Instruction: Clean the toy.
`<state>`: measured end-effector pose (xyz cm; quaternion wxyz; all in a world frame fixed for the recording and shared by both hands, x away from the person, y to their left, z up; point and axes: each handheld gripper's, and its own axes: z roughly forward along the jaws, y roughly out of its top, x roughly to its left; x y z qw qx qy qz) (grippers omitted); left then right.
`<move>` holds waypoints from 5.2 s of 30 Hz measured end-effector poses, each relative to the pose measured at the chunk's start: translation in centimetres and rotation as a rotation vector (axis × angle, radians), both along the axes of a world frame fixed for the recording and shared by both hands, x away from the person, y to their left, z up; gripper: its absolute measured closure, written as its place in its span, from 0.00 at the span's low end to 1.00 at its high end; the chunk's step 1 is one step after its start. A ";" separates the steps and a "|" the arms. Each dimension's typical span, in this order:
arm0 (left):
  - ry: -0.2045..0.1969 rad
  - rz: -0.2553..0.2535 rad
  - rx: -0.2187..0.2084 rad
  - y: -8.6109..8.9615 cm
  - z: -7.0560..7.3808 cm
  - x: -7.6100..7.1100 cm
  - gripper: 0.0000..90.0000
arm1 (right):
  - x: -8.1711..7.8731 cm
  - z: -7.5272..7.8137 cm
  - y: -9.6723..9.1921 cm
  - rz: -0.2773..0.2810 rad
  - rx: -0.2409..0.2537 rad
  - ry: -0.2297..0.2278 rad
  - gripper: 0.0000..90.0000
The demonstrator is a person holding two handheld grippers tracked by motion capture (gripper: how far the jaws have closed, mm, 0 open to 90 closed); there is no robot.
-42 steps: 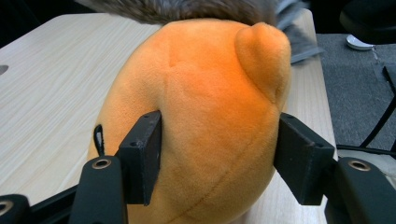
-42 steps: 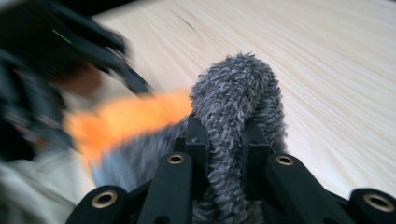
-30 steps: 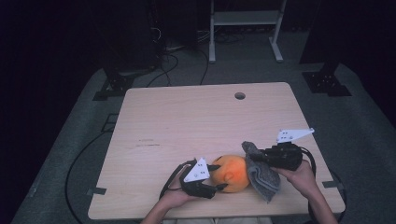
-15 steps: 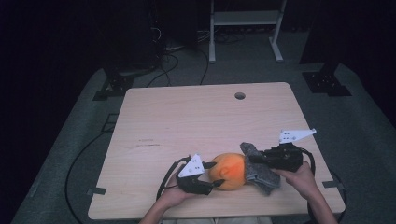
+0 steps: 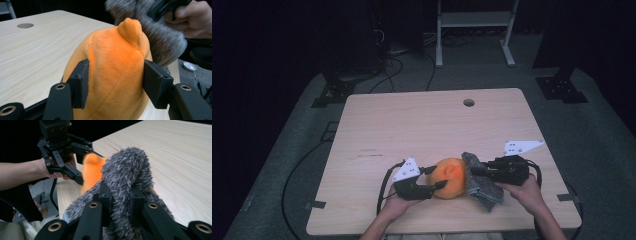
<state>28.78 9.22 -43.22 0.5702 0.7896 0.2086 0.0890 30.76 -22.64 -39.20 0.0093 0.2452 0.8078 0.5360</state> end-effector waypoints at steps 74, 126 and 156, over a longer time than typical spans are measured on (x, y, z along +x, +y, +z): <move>0.103 -0.018 0.108 -0.9 -0.3 0.7 0.18 | -1.3 -1.0 2.2 0.176 -0.174 0.012 0.84; -0.091 -0.008 0.231 -0.8 0.1 -0.7 0.35 | -0.4 -2.8 -7.6 -0.209 -0.259 0.003 0.72; 0.015 -0.040 0.168 -1.8 1.7 1.3 0.13 | -0.1 -3.8 -7.7 -0.206 -0.165 0.015 0.44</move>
